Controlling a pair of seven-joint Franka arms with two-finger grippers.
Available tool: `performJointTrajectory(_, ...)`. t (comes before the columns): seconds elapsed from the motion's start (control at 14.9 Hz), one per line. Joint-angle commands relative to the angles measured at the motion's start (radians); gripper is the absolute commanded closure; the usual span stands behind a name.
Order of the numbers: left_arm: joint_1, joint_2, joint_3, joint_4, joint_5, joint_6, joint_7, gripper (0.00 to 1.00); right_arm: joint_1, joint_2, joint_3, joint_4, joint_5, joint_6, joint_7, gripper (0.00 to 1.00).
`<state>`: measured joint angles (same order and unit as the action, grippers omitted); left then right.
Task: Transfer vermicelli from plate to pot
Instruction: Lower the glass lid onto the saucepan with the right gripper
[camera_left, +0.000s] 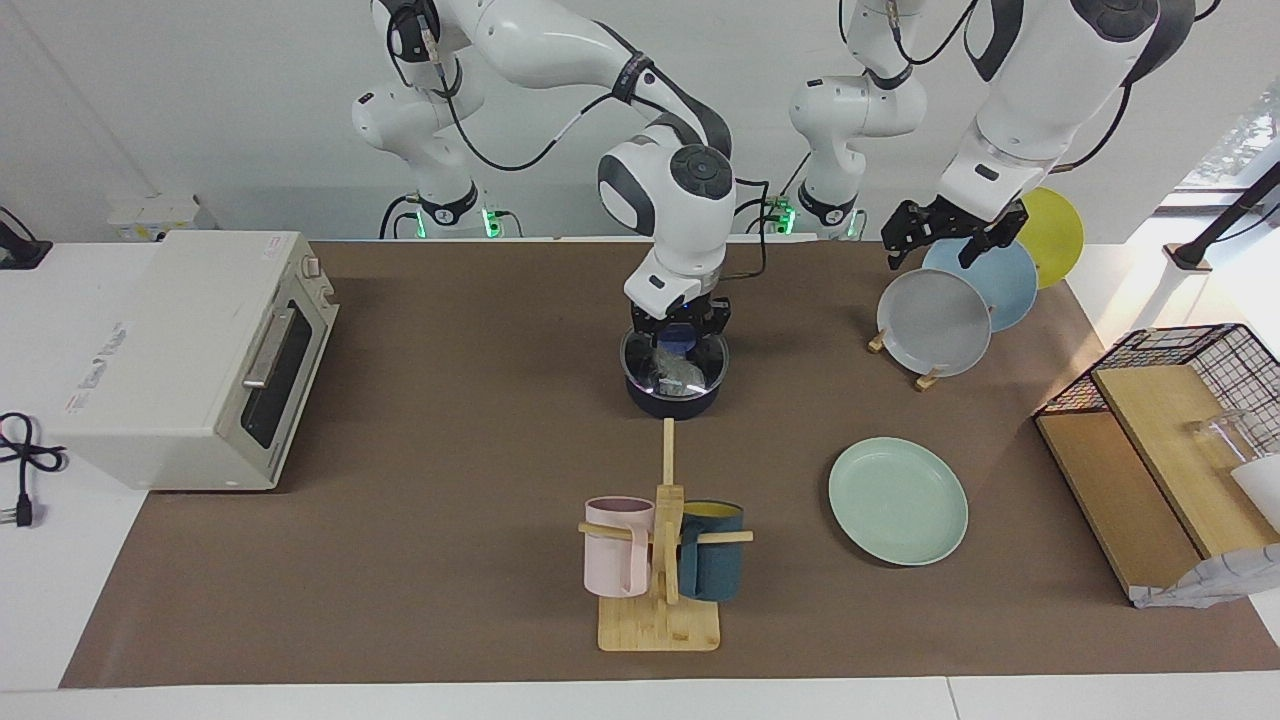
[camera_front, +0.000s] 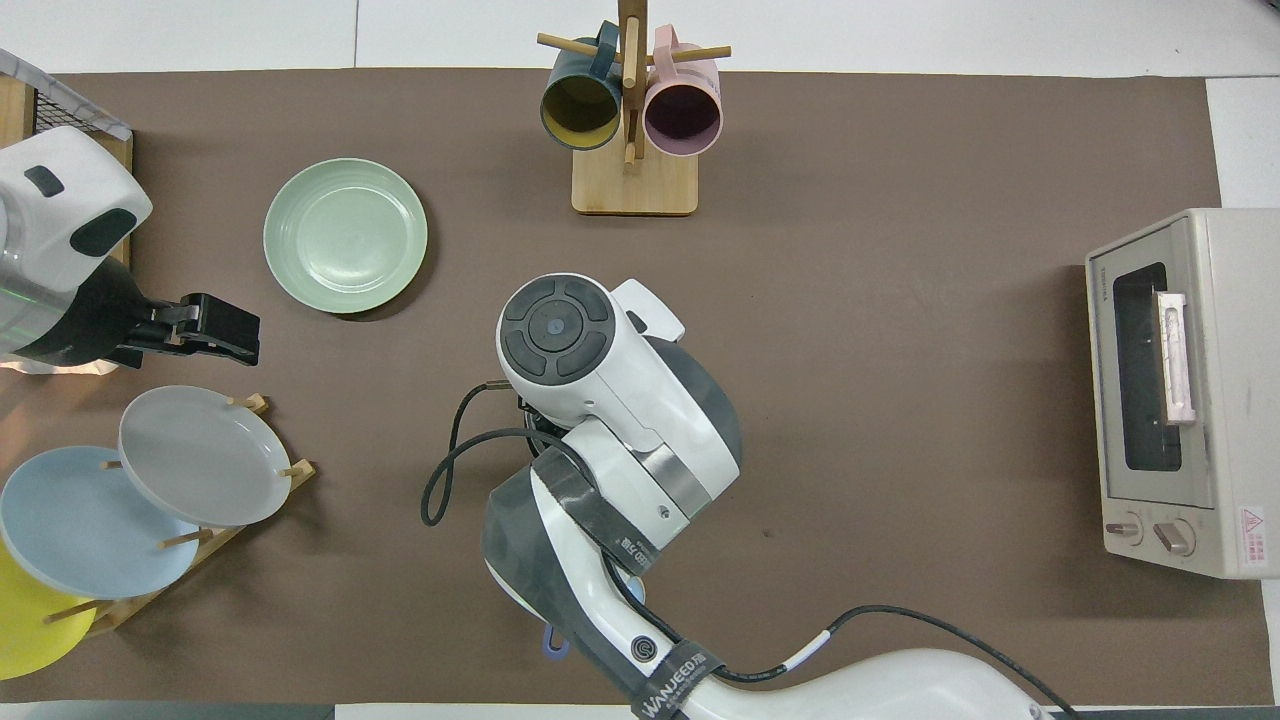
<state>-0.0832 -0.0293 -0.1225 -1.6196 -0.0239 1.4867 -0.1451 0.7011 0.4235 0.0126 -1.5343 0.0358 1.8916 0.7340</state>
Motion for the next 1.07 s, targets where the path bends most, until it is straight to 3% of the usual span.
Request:
performJointTrajectory(0.0, 0.006, -0.027, -0.002, -0.031, -0.013, 0.024, -0.011, 0.00, 0.000, -0.026, 0.004, -0.040, -0.011, 0.003, 0.011, 0.66)
performJointTrajectory(0.33, 0.010, -0.004, -0.006, 0.013, -0.002, 0.034, -0.005, 0.00, 0.003, -0.026, 0.006, -0.040, -0.007, -0.002, 0.013, 0.66)
performJointTrajectory(1.0, 0.034, -0.014, -0.028, 0.006, -0.001, 0.023, -0.005, 0.00, -0.005, -0.026, 0.006, -0.038, 0.024, 0.000, 0.025, 0.66)
